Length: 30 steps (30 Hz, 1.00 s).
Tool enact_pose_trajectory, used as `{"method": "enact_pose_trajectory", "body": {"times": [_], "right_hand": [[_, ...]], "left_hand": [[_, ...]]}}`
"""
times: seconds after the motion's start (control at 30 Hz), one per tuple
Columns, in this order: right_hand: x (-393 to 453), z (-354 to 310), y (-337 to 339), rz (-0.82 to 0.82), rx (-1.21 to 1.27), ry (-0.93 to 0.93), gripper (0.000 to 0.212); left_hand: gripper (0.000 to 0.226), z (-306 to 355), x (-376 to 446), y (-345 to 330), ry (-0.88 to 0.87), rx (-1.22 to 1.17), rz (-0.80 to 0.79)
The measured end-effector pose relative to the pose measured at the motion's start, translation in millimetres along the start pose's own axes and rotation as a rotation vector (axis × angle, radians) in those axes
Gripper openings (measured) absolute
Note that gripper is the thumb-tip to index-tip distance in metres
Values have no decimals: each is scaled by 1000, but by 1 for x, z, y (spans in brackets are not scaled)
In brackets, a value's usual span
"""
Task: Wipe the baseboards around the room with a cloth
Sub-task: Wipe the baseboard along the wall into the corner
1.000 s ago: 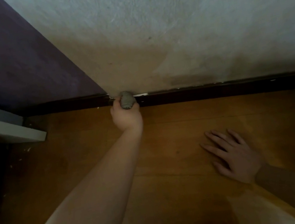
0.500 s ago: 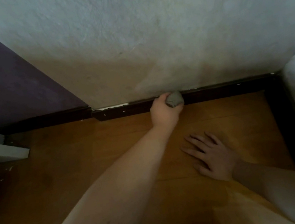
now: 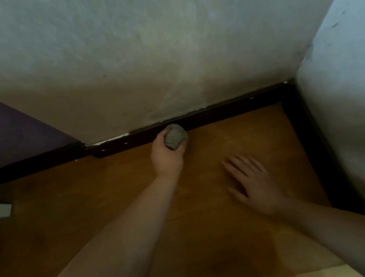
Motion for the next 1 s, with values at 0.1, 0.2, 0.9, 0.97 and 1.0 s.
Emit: {"method": "enact_pose_trajectory", "body": {"times": [0.1,0.2,0.9,0.97,1.0], "right_hand": [[-36,32,0,9,-66,-124,66],[-46,40,-8,-64,-171,-92,66],[-45,37,-5,45,-162,-62,62],[-45,37,-5,48,-165,-60,63],[-45,38,-5,48,-166,-60,63]], "left_hand": [[55,-12,-3,-1,-1,-6,81],[56,-16,-6,-10,19,-35,146],[58,3,-18,-75,169,70,312],[57,1,-17,-75,183,66,305],[57,1,-17,-75,187,56,301]]}}
Point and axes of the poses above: each hand's wrist, its own x-axis towards the middle knuckle, its own y-axis out of the back of the hand, z = x × y, the point moved 7 cm from there along x, towards the middle knuckle, and after that the axes turned 12 degrees about z, right-handed, at the moved point
